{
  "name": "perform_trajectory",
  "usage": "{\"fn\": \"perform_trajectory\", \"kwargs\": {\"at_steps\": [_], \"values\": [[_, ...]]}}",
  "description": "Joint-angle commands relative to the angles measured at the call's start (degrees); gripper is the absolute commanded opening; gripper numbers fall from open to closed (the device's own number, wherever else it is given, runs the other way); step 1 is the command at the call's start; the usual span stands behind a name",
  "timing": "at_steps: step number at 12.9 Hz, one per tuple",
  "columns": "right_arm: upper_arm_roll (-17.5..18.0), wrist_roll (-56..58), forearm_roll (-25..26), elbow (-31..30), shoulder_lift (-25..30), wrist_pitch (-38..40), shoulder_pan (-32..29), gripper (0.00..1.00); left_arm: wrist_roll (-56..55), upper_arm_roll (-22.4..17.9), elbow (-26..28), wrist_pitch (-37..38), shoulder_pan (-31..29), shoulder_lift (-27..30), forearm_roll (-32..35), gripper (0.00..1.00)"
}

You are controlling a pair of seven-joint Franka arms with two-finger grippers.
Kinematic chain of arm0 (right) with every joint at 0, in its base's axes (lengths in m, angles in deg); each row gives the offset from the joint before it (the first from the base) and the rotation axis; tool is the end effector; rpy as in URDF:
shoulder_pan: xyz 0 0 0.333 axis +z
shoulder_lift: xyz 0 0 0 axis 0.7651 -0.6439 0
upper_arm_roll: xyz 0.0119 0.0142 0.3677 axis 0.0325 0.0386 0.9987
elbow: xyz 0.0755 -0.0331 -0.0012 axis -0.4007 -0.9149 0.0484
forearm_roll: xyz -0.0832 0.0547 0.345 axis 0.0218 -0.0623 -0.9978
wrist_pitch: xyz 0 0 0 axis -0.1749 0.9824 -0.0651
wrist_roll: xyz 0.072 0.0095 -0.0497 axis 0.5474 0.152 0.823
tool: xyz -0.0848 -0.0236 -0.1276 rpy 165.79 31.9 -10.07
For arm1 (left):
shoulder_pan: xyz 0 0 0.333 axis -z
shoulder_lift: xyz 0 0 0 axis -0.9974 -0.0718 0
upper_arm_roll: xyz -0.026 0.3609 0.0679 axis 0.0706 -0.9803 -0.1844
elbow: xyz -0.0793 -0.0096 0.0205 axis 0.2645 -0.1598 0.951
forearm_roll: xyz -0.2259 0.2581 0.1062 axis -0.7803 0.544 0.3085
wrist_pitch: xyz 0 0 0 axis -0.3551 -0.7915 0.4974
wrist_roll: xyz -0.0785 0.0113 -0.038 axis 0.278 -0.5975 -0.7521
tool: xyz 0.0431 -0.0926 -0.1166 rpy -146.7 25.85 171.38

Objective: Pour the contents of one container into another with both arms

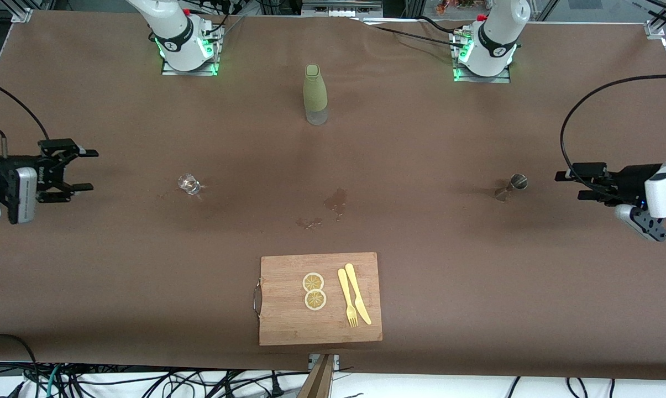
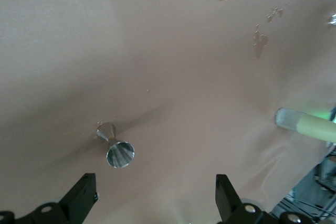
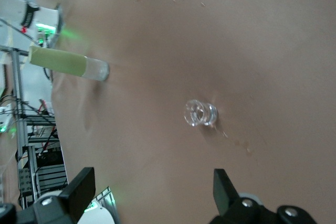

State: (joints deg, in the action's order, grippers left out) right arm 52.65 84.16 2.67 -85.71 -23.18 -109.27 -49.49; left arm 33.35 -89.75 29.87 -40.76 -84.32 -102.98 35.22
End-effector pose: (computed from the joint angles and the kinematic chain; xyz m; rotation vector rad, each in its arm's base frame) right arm 0.5879 -0.0836 0.4412 -2.2593 -1.0007 0.1572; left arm 0.6079 0.0398 0.4741 2.6284 -0.4736 -0.3119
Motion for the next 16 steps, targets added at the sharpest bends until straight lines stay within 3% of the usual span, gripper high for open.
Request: {"fn": "perform_trajectory", "kwargs": {"at_steps": [1, 6, 8, 10, 12, 16], "values": [[3.25, -11.87, 6.58, -5.13, 7.33, -3.29, 0.63, 1.00, -1.62, 1.62, 1.62, -0.81, 0.80, 5.49, 5.58, 1.00], [13.54, -37.53, 22.04, -8.98, 16.91, -9.77, 0.89, 1.00, -2.85, 1.54, 1.44, -2.39, 1.16, 8.74, 6.03, 1.00], [17.23, -48.95, 27.85, -11.89, 20.25, -11.63, 0.89, 1.00, -9.92, 3.19, 1.18, -2.48, 1.77, 9.63, 10.74, 1.00], [17.86, -61.97, 28.31, -13.56, 23.07, -10.85, 0.98, 1.00, -22.65, 8.20, -1.09, -2.48, 1.69, 11.03, 17.69, 1.00], [17.60, -65.18, 27.78, -15.85, 26.32, -11.72, 0.98, 1.00, -26.22, 11.37, -2.60, -2.39, 1.68, 11.13, 21.92, 1.00], [16.46, -67.19, 31.38, -16.03, 27.65, -14.09, 1.24, 1.00, -33.24, 11.47, -2.78, 0.32, 1.68, 13.23, 21.94, 1.00]]}}
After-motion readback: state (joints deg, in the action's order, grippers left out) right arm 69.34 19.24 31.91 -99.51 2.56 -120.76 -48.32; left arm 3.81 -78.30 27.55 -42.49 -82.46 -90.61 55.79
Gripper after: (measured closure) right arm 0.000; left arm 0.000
